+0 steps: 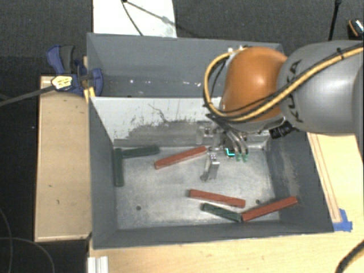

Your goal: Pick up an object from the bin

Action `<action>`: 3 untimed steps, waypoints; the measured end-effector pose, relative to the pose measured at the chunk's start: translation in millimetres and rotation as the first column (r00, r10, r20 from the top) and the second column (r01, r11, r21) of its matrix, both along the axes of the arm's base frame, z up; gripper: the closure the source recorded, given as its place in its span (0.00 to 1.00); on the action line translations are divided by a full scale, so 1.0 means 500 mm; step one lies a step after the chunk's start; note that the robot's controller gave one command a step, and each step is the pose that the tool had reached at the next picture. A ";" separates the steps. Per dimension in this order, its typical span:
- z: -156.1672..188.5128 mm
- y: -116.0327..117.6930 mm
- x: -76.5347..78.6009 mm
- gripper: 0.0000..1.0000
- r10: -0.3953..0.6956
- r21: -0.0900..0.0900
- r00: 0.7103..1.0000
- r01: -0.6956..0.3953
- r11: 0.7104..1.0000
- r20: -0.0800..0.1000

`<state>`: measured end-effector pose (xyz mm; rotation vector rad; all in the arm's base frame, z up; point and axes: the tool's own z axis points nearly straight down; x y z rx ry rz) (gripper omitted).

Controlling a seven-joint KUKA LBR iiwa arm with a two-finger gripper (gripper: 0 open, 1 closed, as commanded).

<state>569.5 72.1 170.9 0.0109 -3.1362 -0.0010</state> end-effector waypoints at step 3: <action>0.083 -0.063 -0.129 1.00 0.089 0.000 0.996 -0.089 0.996 0.016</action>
Offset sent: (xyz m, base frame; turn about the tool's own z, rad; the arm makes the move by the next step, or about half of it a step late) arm -0.0775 -0.0422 -0.1009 -0.0357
